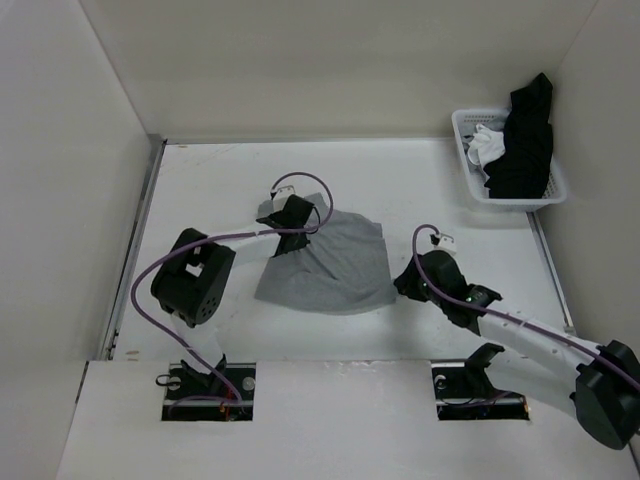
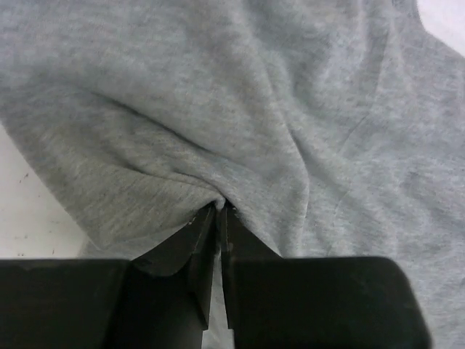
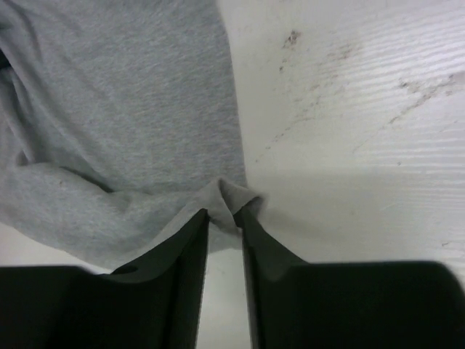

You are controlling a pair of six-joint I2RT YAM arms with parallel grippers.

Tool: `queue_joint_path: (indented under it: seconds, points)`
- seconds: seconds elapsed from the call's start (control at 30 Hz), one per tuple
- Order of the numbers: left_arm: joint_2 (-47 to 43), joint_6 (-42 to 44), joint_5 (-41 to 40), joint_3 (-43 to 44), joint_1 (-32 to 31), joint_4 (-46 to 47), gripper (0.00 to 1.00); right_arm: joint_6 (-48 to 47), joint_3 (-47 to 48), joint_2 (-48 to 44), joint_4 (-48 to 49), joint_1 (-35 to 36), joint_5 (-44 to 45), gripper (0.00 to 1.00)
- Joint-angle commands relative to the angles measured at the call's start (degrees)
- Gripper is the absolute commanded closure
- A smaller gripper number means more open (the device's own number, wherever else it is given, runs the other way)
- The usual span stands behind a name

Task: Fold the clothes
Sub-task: Flatten the tank top out

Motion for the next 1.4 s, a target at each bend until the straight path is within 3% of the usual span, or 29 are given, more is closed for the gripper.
queue_joint_path:
  seconds: [0.0,0.13,0.2,0.4,0.63,0.73,0.77,0.83,0.87,0.93,1.0,1.17,1.37]
  points:
    - [-4.1,1.0,-1.6,-1.3,-0.7,2.9,0.91,-3.6,5.1,-0.7,-0.9,-1.2,4.4,0.61]
    - [-16.1,0.9,-8.4,-10.1,-1.4,6.1,0.66,-7.2,10.3,1.7,3.1,-4.0,3.5,0.44]
    - [-18.9,0.5,-9.2,-12.5,0.4,7.0,0.6,-9.1,13.3,8.8,9.5,-6.4,-1.6,0.44]
    - [-14.2,0.1,-6.0,-10.9,7.5,7.4,0.5,-9.0,25.0,32.3,18.5,-15.0,-14.1,0.4]
    - [-5.8,-0.4,3.8,-6.8,12.3,12.9,0.47,-6.8,32.6,45.2,18.4,-16.9,-16.9,0.43]
    - [-3.1,-0.7,6.9,-6.3,13.5,16.1,0.51,-6.2,35.0,49.3,18.3,-16.9,-18.8,0.49]
    - [-2.2,-0.9,7.7,-6.2,13.9,17.1,0.54,-5.4,35.7,50.7,18.7,-16.9,-20.2,0.56]
    - [-1.2,-1.6,9.3,-6.3,14.5,19.3,0.66,-3.4,36.5,52.3,20.0,-16.9,-22.0,0.79]
    - [-1.0,-2.2,10.3,-6.3,14.6,20.3,0.8,-2.7,36.1,52.1,21.6,-16.9,-22.0,0.9]
    - [-2.4,-3.2,13.5,-6.4,14.3,22.4,0.94,-1.9,33.8,48.6,25.1,-16.9,-21.0,0.98]
    - [-6.5,-3.6,14.4,-7.5,13.2,24.6,1.0,-3.0,30.5,41.6,27.9,-15.8,-18.3,1.0]
    - [-27.5,-4.6,9.9,-12.8,8.3,25.1,1.0,-10.0,23.8,15.9,21.7,-8.6,-9.9,1.0]
    - [-53.8,-1.3,1.1,-10.0,1.2,12.7,1.0,-15.7,27.6,-9.5,4.1,4.0,3.3,0.99]
